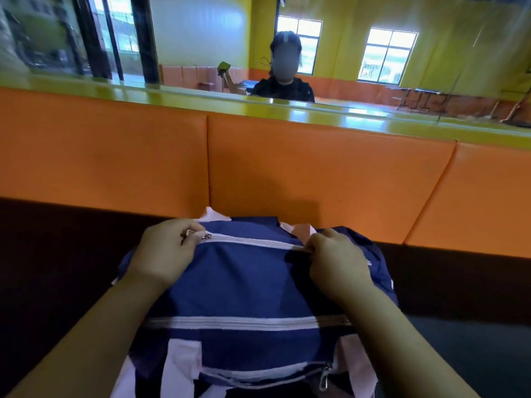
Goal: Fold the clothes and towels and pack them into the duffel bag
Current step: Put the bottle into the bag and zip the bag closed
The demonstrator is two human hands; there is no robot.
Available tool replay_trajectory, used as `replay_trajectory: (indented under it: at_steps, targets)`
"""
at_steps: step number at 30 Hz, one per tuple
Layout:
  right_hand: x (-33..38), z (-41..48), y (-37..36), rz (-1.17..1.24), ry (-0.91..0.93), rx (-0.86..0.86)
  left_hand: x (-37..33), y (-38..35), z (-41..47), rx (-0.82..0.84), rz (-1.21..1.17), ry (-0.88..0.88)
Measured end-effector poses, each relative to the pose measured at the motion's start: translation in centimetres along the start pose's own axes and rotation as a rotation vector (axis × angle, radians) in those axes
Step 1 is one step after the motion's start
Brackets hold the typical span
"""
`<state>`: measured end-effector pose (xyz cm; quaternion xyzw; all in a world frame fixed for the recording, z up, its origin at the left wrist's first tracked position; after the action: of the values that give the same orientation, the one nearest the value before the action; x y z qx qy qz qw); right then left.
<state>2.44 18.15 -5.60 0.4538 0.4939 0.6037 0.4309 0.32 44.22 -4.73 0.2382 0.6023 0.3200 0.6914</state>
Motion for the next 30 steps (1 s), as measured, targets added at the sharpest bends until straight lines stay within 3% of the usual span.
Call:
replay_trajectory:
  at_steps: [4, 11, 21, 25, 30]
  targets:
    - [4.6, 1.2, -1.1, -0.005, 0.193, 0.072, -0.3, 0.1, -0.2, 0.006, 0.004, -0.048]
    - [1.6, 1.1, -1.9, 0.177, 0.07, -0.023, 5.2, 6.3, -1.7, -0.192, 0.047, 0.119]
    - [2.9, -2.1, -0.2, 0.173, 0.128, -0.123, 7.0, 5.6, -3.0, -0.195, 0.129, 0.172]
    - [1.5, -5.8, 0.9, 0.238, 0.141, -0.268, 3.5, 4.2, -5.9, -0.305, 0.09, 0.033]
    - [-0.8, -12.2, 0.6, 0.241, 0.15, -0.398, -2.1, -3.4, -8.9, -0.111, 0.067, -0.222]
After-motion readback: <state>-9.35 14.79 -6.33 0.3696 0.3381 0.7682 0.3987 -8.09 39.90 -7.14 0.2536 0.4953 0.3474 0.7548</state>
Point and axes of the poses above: each hand's wrist, its own z-axis towards the middle knuckle, its own y-axis out of the back of the hand, x = y × z, the point moved 10 cm from there along z, towards the middle knuckle, and after that the axes turned 14 degrees about x, right-handed, at the moved point
